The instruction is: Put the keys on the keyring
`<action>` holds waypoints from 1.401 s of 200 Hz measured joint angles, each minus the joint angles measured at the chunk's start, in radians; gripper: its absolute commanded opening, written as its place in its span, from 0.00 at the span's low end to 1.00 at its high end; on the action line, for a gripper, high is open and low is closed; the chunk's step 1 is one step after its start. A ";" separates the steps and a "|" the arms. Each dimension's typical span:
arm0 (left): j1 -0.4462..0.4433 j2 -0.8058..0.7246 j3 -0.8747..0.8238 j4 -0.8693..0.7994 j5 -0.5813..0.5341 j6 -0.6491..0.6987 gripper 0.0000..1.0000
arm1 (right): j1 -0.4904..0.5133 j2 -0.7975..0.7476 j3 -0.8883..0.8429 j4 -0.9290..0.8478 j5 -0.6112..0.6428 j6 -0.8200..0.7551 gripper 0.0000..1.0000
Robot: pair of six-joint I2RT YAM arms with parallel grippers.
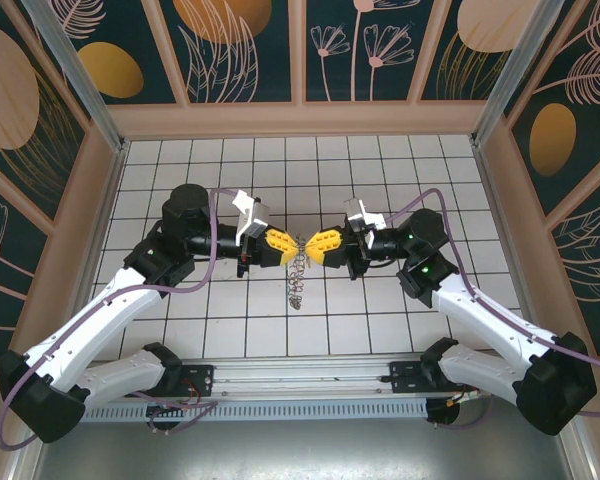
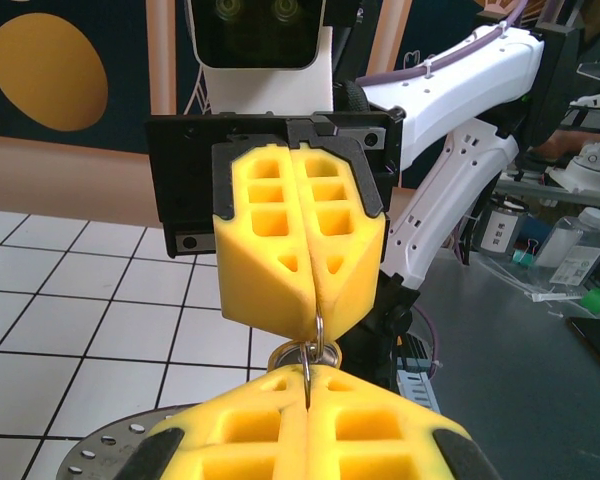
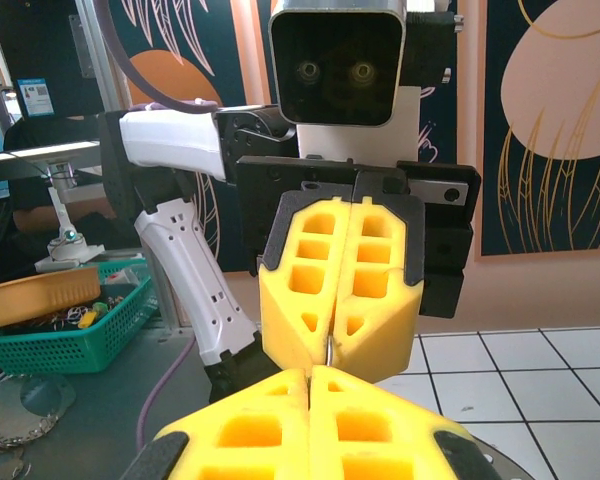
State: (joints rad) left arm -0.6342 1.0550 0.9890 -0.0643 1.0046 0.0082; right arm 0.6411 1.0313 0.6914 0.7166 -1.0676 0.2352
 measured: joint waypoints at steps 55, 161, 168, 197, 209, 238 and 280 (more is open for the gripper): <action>0.000 0.000 0.000 0.000 0.000 0.000 0.00 | -0.006 -0.002 0.000 -0.001 0.001 0.000 0.00; 0.000 0.000 0.000 0.000 -0.003 0.000 0.00 | -0.011 -0.004 0.000 0.001 0.004 0.000 0.00; 0.000 0.000 0.000 0.000 -0.003 0.000 0.00 | -0.011 -0.004 0.000 0.002 0.004 0.000 0.00; 0.000 0.000 0.000 0.000 -0.003 0.000 0.00 | -0.011 -0.003 0.000 0.007 0.011 0.000 0.00; 0.000 0.000 0.000 0.000 -0.003 0.000 0.00 | -0.011 -0.003 0.000 0.007 0.016 0.000 0.00; 0.000 0.000 0.000 0.000 -0.003 0.000 0.00 | -0.011 -0.003 0.000 0.010 0.020 0.000 0.00; 0.000 0.000 0.000 0.000 -0.003 0.000 0.00 | -0.011 -0.001 0.000 0.010 0.020 0.000 0.00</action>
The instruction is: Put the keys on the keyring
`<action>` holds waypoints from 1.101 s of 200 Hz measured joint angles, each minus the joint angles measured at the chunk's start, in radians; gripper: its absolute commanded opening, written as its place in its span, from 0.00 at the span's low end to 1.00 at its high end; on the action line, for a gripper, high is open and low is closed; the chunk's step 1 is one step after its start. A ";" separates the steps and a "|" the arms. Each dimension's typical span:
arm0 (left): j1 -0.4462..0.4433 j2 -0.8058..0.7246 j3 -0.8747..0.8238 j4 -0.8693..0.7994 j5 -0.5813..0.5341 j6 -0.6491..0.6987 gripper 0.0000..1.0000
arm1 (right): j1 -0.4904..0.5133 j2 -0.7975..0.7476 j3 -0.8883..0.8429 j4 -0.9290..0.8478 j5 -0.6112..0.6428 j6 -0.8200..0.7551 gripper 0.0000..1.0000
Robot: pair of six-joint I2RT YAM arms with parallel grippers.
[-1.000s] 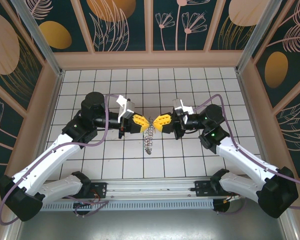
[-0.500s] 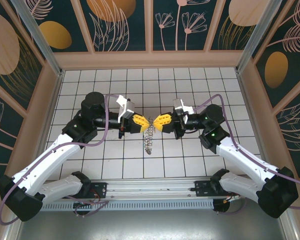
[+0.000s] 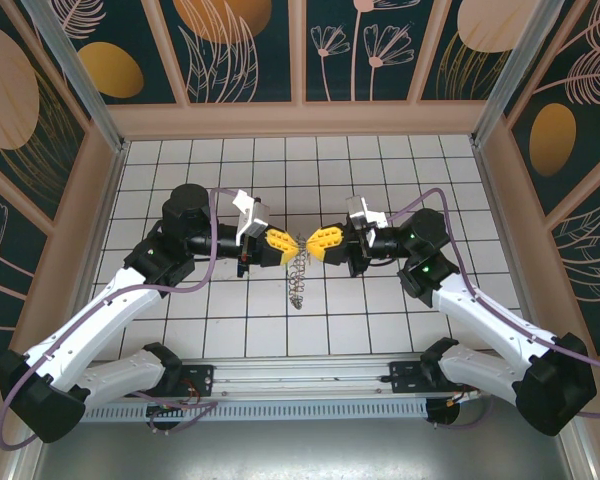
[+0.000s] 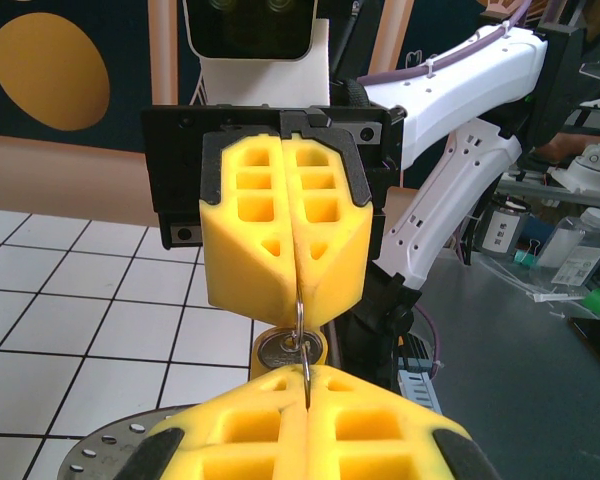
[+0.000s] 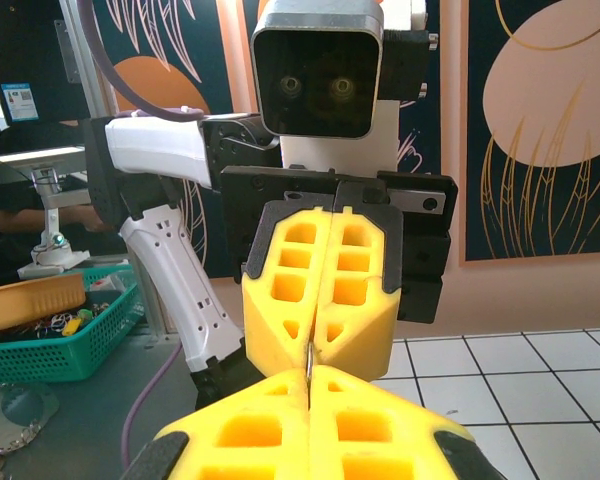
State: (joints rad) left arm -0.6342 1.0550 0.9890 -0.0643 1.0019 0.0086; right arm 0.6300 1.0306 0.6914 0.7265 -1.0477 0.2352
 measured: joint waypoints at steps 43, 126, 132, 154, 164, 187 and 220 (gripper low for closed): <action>0.000 0.000 0.000 0.000 0.000 0.000 0.00 | 0.000 0.000 0.000 0.000 -0.001 0.003 0.00; 0.000 0.000 0.000 0.000 -0.008 0.000 0.00 | 0.002 0.007 0.000 0.003 -0.010 0.007 0.00; 0.000 0.000 0.000 0.000 -0.008 0.000 0.00 | 0.002 0.007 0.000 0.003 -0.010 0.007 0.00; 0.000 0.000 0.000 0.000 -0.008 0.000 0.00 | 0.003 0.007 0.000 0.003 -0.012 0.007 0.00; 0.000 0.000 0.000 0.000 -0.008 0.000 0.00 | 0.003 0.007 0.000 0.003 -0.013 0.007 0.00; 0.000 0.000 0.000 -0.001 -0.008 0.001 0.00 | 0.003 0.007 0.000 0.003 -0.017 0.007 0.00; 0.000 0.000 0.000 -0.001 -0.007 0.003 0.00 | 0.006 0.007 0.000 0.003 -0.018 0.007 0.00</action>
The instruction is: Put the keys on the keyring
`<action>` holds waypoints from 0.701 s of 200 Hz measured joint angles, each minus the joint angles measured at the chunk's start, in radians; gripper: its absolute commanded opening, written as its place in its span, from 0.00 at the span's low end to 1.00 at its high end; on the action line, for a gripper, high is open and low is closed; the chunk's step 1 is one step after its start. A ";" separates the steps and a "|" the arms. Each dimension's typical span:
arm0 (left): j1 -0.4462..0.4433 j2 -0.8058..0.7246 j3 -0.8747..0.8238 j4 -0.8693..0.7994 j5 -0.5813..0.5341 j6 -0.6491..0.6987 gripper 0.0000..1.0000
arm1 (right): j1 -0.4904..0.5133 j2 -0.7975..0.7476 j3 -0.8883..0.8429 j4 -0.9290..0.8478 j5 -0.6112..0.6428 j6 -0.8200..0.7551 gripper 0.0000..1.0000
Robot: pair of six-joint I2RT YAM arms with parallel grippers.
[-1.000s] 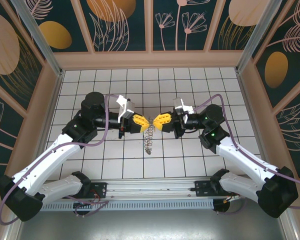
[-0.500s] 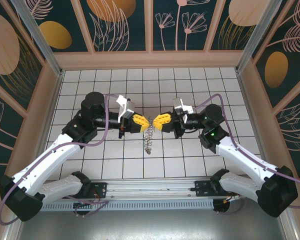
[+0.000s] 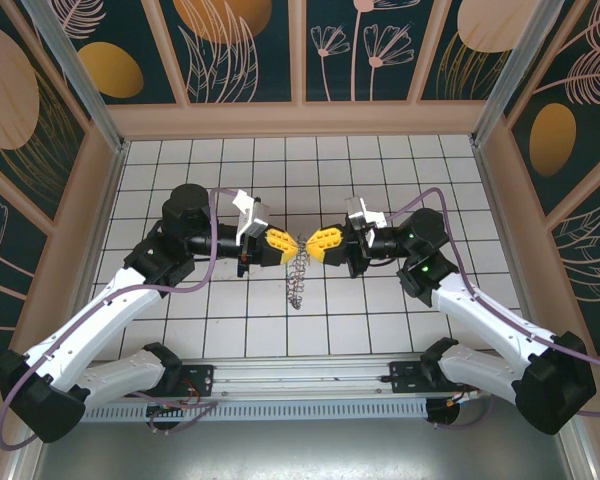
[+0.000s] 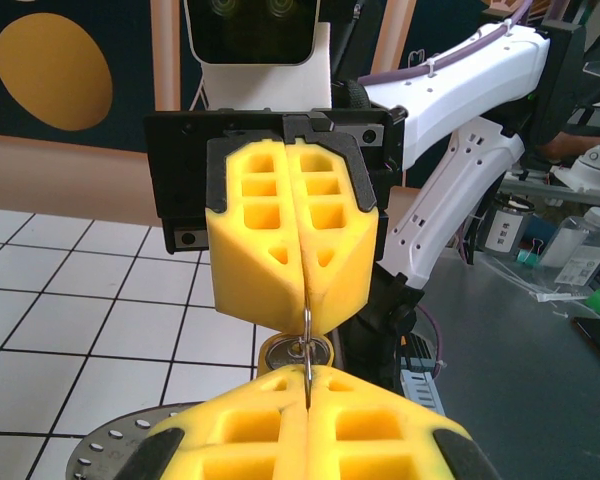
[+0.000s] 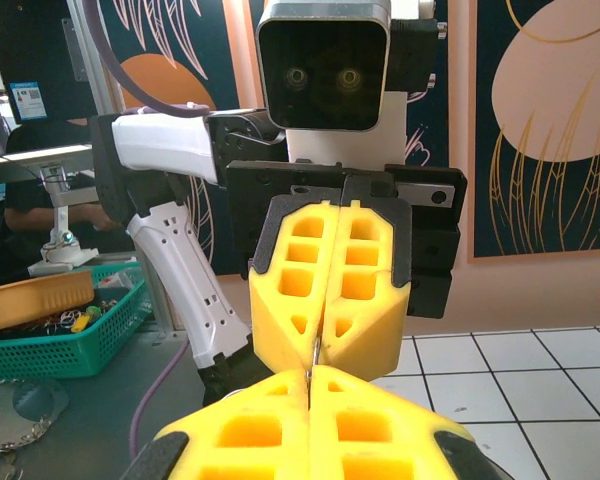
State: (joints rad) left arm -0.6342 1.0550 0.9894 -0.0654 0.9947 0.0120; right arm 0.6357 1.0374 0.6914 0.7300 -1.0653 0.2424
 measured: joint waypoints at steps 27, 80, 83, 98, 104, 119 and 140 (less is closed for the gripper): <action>0.000 0.000 0.000 -0.001 0.000 0.000 0.00 | 0.001 0.000 0.000 0.000 0.000 0.000 0.00; 0.000 0.000 0.000 -0.003 0.000 0.000 0.00 | 0.002 0.000 0.000 0.000 0.000 0.000 0.00; 0.000 0.000 0.000 -0.003 0.000 0.000 0.00 | 0.002 0.000 0.000 0.000 0.000 0.000 0.00; 0.000 0.000 0.000 -0.005 0.000 0.003 0.00 | 0.002 0.000 0.000 -0.002 0.000 -0.001 0.00; 0.000 0.000 0.000 -0.006 0.000 0.003 0.00 | 0.002 0.000 0.000 -0.005 0.001 -0.002 0.00; 0.000 0.000 0.001 -0.010 0.000 0.004 0.00 | 0.002 -0.001 0.000 -0.013 0.002 -0.006 0.00; 0.000 0.000 0.002 -0.016 0.000 0.007 0.00 | 0.002 -0.002 0.004 -0.042 0.002 -0.020 0.00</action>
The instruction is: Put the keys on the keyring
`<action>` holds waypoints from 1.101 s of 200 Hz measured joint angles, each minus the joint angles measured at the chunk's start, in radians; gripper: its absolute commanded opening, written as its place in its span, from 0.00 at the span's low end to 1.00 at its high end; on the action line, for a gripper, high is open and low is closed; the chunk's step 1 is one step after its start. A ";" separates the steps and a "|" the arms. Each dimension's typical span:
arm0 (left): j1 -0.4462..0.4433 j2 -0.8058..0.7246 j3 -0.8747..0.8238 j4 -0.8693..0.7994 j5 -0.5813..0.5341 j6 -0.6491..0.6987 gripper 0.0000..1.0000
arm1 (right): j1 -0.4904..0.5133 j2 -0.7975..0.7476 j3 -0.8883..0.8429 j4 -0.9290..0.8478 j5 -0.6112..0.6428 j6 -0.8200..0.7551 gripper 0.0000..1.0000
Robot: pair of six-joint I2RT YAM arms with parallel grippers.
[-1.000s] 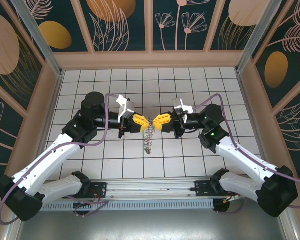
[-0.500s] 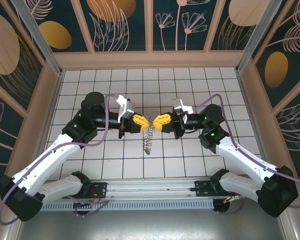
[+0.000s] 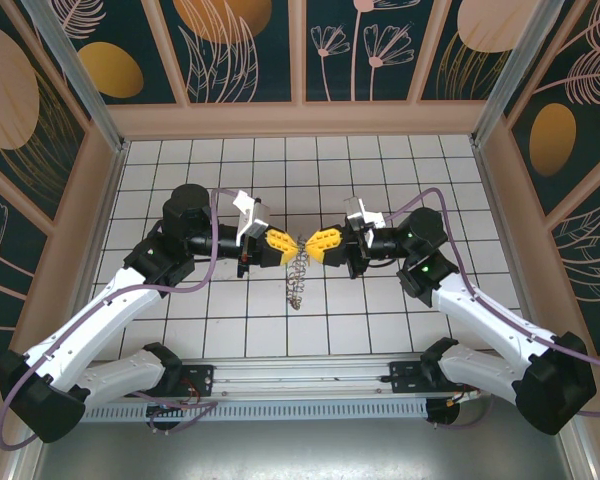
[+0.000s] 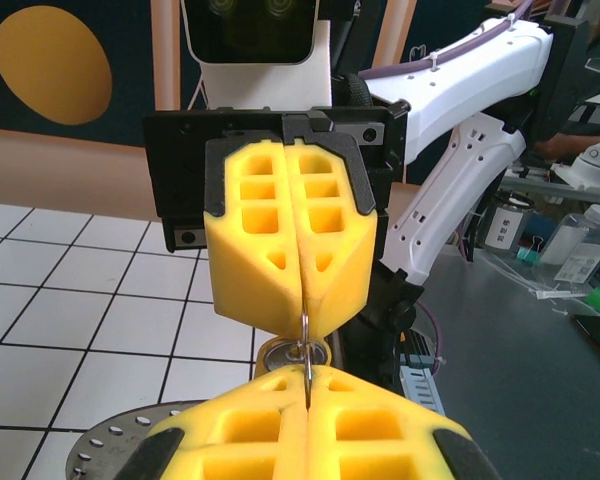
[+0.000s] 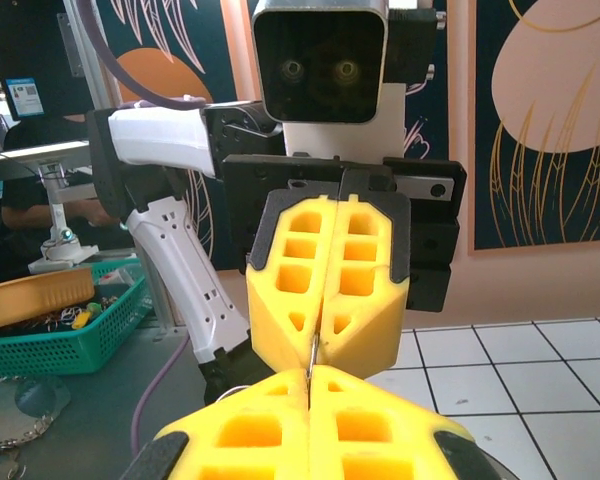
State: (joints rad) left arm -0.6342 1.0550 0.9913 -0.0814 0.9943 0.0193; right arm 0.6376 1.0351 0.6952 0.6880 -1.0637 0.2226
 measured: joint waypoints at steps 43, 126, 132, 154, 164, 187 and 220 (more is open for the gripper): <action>0.000 0.001 0.001 0.001 -0.005 0.003 0.00 | 0.000 0.000 0.002 -0.034 0.000 -0.009 0.00; 0.000 0.001 0.002 0.001 -0.010 0.005 0.00 | -0.009 -0.010 0.002 -0.063 -0.001 -0.023 0.00; 0.000 0.001 0.002 0.001 -0.011 0.005 0.00 | -0.010 -0.013 0.002 -0.064 -0.001 -0.025 0.00; 0.000 0.001 0.002 0.001 -0.011 0.005 0.00 | -0.012 -0.020 0.002 -0.064 -0.002 -0.030 0.00; 0.000 0.001 0.002 0.001 -0.011 0.006 0.00 | -0.013 -0.021 0.002 -0.064 -0.002 -0.030 0.00; 0.000 0.001 0.002 0.001 -0.011 0.007 0.00 | -0.013 -0.021 0.002 -0.062 -0.004 -0.028 0.00; 0.000 0.001 0.002 0.001 -0.011 0.006 0.00 | -0.013 -0.019 0.002 -0.041 -0.004 -0.014 0.00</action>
State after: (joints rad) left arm -0.6342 1.0561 0.9932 -0.0803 0.9833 0.0257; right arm 0.6243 1.0157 0.6971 0.6468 -1.0676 0.2085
